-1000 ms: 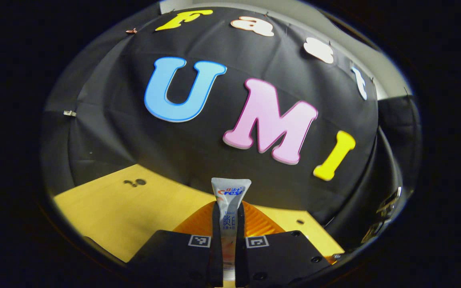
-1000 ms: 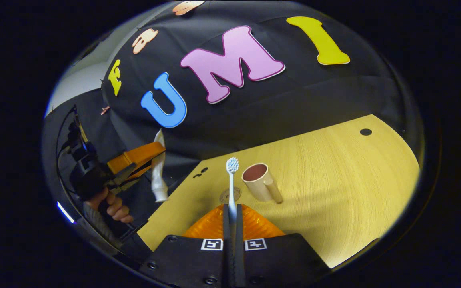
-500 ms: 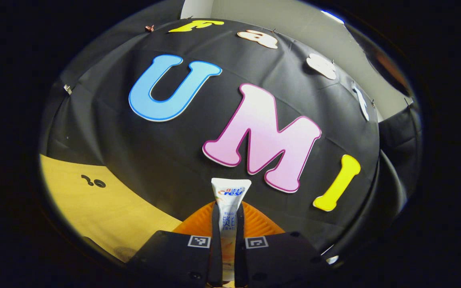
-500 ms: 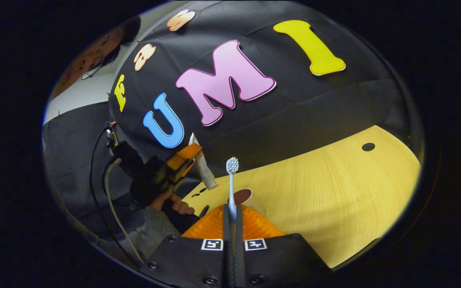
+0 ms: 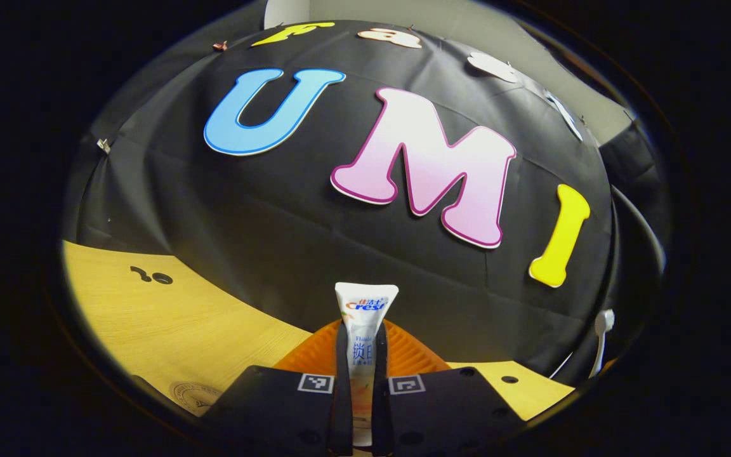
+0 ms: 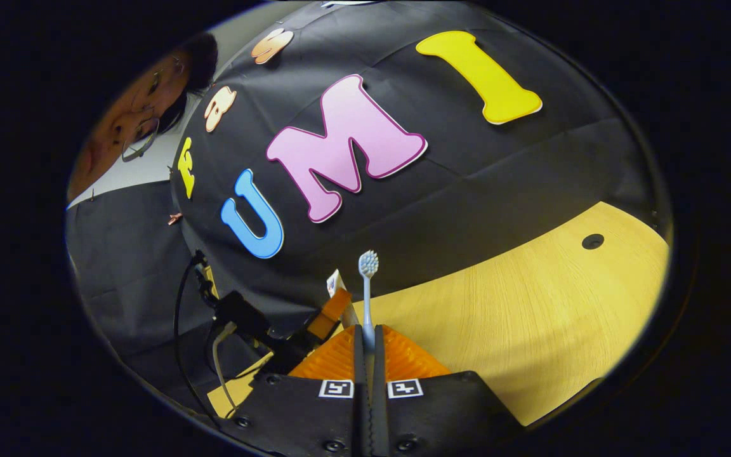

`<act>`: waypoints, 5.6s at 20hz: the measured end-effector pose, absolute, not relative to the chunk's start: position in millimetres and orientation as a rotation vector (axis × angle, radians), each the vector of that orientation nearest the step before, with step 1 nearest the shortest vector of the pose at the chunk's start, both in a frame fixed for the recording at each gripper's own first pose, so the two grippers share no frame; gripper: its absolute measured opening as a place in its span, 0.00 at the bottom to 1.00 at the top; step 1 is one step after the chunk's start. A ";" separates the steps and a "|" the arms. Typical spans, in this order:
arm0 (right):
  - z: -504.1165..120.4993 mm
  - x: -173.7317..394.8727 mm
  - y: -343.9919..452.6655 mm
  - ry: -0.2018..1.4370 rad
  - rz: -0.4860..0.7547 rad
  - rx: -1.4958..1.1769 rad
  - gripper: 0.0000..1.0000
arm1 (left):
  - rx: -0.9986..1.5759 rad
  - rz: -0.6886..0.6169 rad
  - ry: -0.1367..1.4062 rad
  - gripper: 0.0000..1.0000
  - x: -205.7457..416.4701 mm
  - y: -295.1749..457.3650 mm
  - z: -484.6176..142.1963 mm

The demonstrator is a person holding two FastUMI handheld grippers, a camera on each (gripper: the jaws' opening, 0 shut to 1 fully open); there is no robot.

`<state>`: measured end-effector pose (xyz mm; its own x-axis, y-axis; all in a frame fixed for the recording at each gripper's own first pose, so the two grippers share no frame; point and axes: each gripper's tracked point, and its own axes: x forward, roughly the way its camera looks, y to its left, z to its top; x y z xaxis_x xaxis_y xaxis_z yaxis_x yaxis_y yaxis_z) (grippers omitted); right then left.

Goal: Put the toothbrush and toothpaste on the desktop into the cup, then pick up the cup and place it on the coaster on the desktop.

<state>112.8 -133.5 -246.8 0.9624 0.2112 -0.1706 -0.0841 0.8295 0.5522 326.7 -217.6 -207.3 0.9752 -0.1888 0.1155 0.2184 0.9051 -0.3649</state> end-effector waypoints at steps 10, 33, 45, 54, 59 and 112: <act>-198.0 180.2 -128.6 0.068 0.211 0.540 0.05 | -0.422 -0.245 0.022 0.28 298.8 -230.4 -253.1; -318.4 258.2 -78.4 0.236 0.245 0.317 0.05 | -0.436 -0.205 0.154 0.66 180.7 -151.3 -268.7; -345.0 240.2 -71.0 0.321 0.242 0.213 0.12 | -0.336 -0.165 0.206 0.66 145.9 -119.4 -283.1; -323.6 178.5 -97.4 0.457 0.269 0.093 0.39 | -0.340 -0.157 0.227 0.66 126.5 -95.2 -287.7; -326.8 147.0 -104.6 0.678 0.318 -0.014 0.40 | -0.341 -0.214 0.237 0.66 114.5 -86.3 -288.2; -447.6 199.4 55.1 1.261 0.551 -0.358 0.32 | -0.476 -0.084 0.298 0.66 126.0 80.5 -341.5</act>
